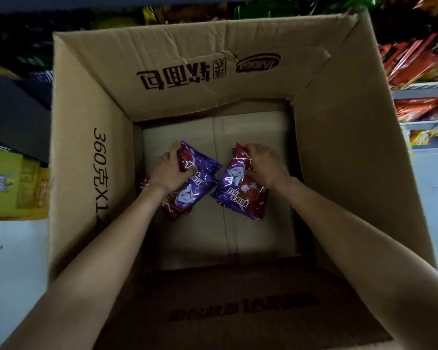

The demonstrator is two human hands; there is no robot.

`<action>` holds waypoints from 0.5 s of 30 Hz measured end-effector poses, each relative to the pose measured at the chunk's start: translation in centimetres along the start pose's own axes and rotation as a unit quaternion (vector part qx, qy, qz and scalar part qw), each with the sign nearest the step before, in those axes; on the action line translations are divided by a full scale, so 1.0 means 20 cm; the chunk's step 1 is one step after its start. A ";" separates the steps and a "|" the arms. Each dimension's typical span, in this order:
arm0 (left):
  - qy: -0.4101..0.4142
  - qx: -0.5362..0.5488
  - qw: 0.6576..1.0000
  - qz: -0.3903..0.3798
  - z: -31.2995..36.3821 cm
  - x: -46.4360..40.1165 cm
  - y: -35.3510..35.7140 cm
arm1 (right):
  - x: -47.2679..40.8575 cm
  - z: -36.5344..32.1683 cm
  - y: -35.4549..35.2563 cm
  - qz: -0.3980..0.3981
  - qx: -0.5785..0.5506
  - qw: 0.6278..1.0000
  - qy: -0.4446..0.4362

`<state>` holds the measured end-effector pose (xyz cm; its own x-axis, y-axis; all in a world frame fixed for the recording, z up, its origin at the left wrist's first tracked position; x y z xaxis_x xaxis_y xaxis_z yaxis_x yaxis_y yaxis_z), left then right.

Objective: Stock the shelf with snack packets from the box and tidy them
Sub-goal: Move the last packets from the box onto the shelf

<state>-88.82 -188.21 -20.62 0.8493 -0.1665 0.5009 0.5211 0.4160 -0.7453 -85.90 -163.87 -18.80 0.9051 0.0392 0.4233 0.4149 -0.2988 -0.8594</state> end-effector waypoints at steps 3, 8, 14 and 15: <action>0.017 -0.031 0.999 -0.027 -0.02 0.01 0.01 | 0.02 -0.03 0.01 -0.030 0.101 0.993 -0.059; -0.036 -0.093 0.994 -0.039 -0.13 0.05 0.03 | -0.01 -0.06 0.03 -0.047 0.121 0.990 0.052; -0.024 -0.091 0.995 -0.028 -0.14 0.06 0.02 | 0.10 -0.02 0.07 -0.068 0.142 0.982 0.103; -0.018 -0.076 0.997 -0.015 -0.13 0.05 0.02 | 0.12 -0.02 0.06 -0.078 0.135 0.983 0.099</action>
<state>-87.49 -190.60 -21.49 0.8313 -0.1444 0.5368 0.5550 0.2714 -0.7864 -83.23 -164.44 -18.69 0.8040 -0.1296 0.5803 0.5807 -0.0388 -0.8132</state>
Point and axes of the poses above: each hand's wrist, its own x-axis away from the middle knuckle, its own y-axis out of the palm, z = x × y, the point moved 4 cm from there along -x, towards the middle knuckle, and after that the axes turned 4 degrees about y, right-handed, at the moved point
